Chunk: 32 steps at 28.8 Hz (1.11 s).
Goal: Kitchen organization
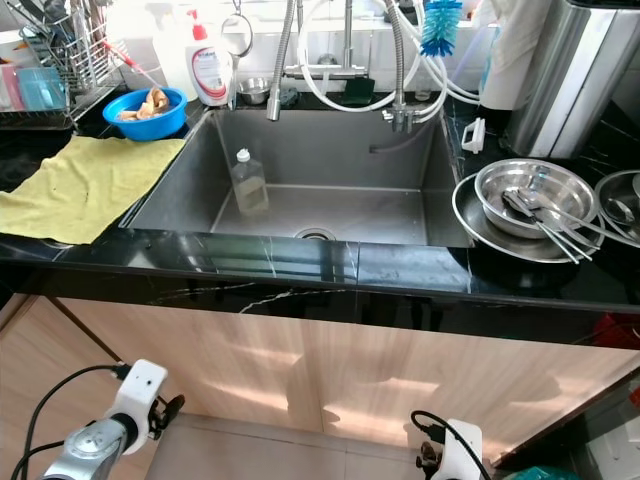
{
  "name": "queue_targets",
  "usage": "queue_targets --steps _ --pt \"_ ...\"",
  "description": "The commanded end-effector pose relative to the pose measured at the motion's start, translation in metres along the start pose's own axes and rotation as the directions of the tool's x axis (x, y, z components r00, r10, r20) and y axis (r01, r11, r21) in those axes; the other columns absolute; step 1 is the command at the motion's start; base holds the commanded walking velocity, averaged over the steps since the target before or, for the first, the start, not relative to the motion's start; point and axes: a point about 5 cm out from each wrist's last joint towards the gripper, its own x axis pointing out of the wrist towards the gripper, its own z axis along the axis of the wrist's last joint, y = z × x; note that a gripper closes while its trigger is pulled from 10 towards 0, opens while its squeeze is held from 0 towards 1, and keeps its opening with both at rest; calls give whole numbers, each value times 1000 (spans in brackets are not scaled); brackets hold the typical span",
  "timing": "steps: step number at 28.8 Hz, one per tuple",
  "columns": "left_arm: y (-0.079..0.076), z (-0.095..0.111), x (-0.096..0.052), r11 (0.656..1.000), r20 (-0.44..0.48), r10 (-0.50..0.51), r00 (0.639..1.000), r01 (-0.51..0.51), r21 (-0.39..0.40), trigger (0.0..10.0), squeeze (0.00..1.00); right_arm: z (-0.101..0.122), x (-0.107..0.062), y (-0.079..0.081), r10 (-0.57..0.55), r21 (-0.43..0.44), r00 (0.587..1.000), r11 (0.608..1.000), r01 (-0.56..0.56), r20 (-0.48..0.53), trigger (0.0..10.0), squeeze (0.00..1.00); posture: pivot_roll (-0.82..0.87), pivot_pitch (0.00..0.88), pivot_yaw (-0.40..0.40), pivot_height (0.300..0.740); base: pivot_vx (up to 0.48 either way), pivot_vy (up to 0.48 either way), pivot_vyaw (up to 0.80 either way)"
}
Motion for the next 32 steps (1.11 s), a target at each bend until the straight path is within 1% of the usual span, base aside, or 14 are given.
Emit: queue_targets --steps 1,2,5,6,7,8,14,16,23,25,27,29,31,32 --pt "10 1 -5 1000 34 21 999 -21 -2 10000 0 -1 -2 0 1 -6 999 1000 -1 39 10000 0 -140 0 80 740 0 0 0" --pt "10 2 -6 1000 56 27 998 -26 -16 10000 0 -6 -16 -9 10 -18 987 1000 -7 161 10000 0 -148 0 81 740 0 0 0" --pt "9 5 -10 999 120 30 992 -29 -16 10000 0 -7 -32 -17 17 -49 965 999 -4 261 10000 0 -153 0 81 740 0 0 0" --pt "8 8 -12 999 157 35 987 -32 -20 10000 0 -2 -40 -15 12 -48 950 999 3 312 10000 0 -152 0 76 740 0 0 0" --pt "8 8 -12 999 157 35 987 -32 -20 10000 0 -2 -40 -15 12 -48 950 999 3 312 10000 0 -152 0 76 740 0 0 0" --pt "7 11 -14 999 187 39 982 -35 -26 10000 0 2 -48 -11 11 -59 935 998 10 353 10000 0 -156 0 75 740 0 0 0" --pt "3 16 -20 998 251 54 967 -46 -35 10000 0 7 -59 -5 31 -78 917 997 0 398 10000 0 -159 0 75 740 0 0 0" --pt "6 21 -28 995 308 98 946 -84 -57 10000 0 12 -76 -6 41 -99 898 995 3 437 10000 0 -159 0 77 740 0 0 0" --pt "22 32 -49 970 375 242 895 -217 -108 10000 0 29 -103 -15 -10 -99 876 993 65 482 10000 0 -160 0 79 740 0 0 0" --pt "27 35 -57 956 386 294 874 -261 -135 10000 0 34 -111 -17 -26 -97 866 992 86 499 10000 0 -157 0 79 740 0 0 0" --pt "33 40 -72 936 408 352 843 -313 -161 10000 0 43 -125 -18 -57 -94 851 988 123 521 10000 0 -156 0 78 740 0 0 0" --pt "34 43 -78 929 416 371 830 -330 -169 10000 0 46 -129 -19 -66 -93 848 986 135 526 10000 0 -155 0 78 740 0 0 0" --pt "42 57 -89 901 453 434 779 -390 -192 10000 0 60 -139 -19 -77 -116 815 978 173 574 10000 0 -149 0 77 740 0 0 0" --pt "44 60 -90 896 460 443 769 -398 -197 10000 0 62 -140 -19 -78 -119 810 976 180 581 10000 0 -148 0 76 740 0 0 0"
